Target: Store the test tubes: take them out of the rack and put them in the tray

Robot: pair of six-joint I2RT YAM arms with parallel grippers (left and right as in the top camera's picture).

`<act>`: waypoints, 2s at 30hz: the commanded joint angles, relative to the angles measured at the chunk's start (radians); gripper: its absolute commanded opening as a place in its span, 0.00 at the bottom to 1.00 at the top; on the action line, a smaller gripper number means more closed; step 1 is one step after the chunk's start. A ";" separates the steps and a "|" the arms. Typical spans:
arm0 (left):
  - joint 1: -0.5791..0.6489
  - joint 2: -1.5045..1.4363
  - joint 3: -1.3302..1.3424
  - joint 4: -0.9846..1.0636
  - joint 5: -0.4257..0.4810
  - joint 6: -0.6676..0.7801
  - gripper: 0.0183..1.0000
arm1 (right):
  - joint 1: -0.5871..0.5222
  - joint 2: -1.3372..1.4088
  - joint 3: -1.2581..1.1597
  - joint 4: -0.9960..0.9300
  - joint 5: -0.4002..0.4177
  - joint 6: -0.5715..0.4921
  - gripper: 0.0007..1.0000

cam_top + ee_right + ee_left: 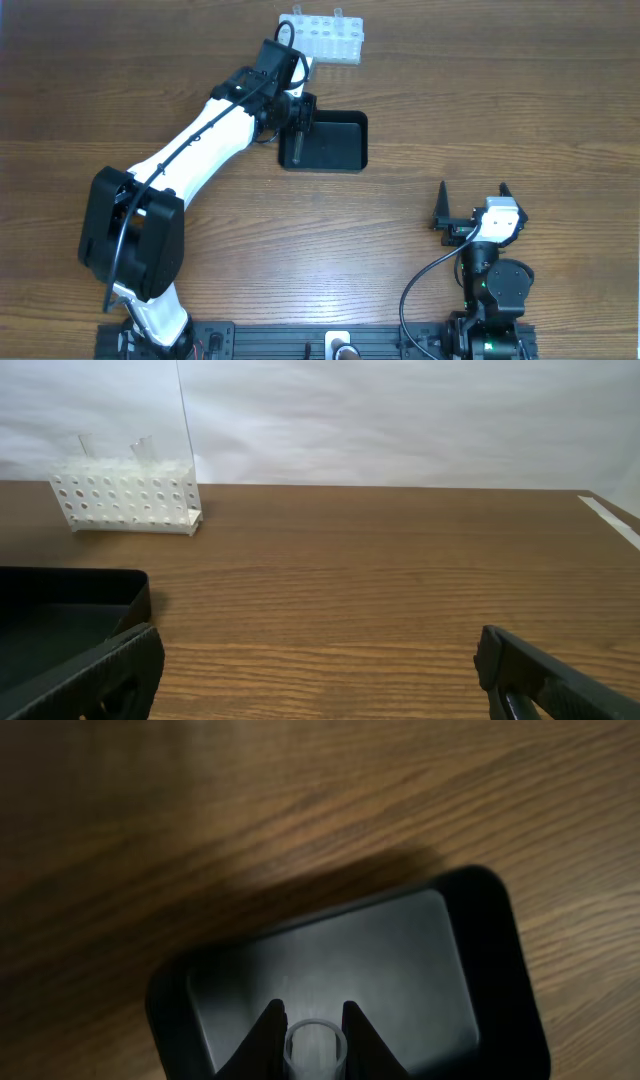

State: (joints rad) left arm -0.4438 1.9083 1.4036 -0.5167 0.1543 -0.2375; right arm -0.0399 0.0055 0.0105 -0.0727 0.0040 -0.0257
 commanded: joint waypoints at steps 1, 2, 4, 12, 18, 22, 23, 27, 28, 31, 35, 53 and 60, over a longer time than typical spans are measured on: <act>0.002 0.036 0.008 -0.007 0.013 -0.041 0.02 | -0.006 0.002 -0.005 -0.003 0.009 0.003 0.99; 0.002 0.039 0.008 -0.007 0.013 -0.041 0.02 | -0.006 0.002 -0.005 -0.003 0.009 0.003 0.99; 0.002 0.046 0.008 -0.007 0.013 -0.040 0.02 | -0.006 0.002 -0.005 -0.003 0.009 0.003 0.99; 0.005 0.065 0.008 0.008 -0.042 -0.040 0.06 | -0.006 0.002 -0.005 -0.003 0.009 0.003 0.99; 0.004 0.066 0.008 0.008 -0.060 -0.040 0.10 | -0.006 0.002 -0.005 -0.003 0.009 0.003 0.99; 0.004 0.067 0.008 0.008 -0.071 -0.040 0.13 | -0.006 0.002 -0.005 -0.003 0.009 0.003 0.99; 0.004 0.067 0.008 0.008 -0.077 -0.040 0.14 | -0.006 0.002 -0.005 -0.003 0.009 0.003 0.99; 0.004 0.067 0.008 0.008 -0.097 -0.040 0.16 | -0.006 0.002 -0.005 -0.003 0.009 0.003 0.99; 0.004 0.067 0.008 0.008 -0.100 -0.040 0.18 | -0.006 0.002 -0.005 -0.003 0.009 0.003 0.99; 0.004 0.067 0.008 0.008 -0.100 -0.040 0.30 | -0.006 0.002 -0.005 -0.003 0.009 0.003 0.99; 0.004 0.067 0.008 0.008 -0.111 -0.040 0.33 | -0.006 0.002 -0.005 -0.003 0.009 0.003 0.99; 0.014 0.053 0.009 0.713 -0.457 -0.028 0.69 | -0.006 0.002 -0.005 -0.003 0.009 0.003 0.99; 0.043 0.150 0.009 0.968 -0.474 -0.028 0.69 | -0.006 0.002 -0.005 -0.003 0.009 0.003 0.99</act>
State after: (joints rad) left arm -0.4152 1.9907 1.4048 0.4088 -0.2783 -0.2733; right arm -0.0399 0.0055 0.0105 -0.0734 0.0036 -0.0269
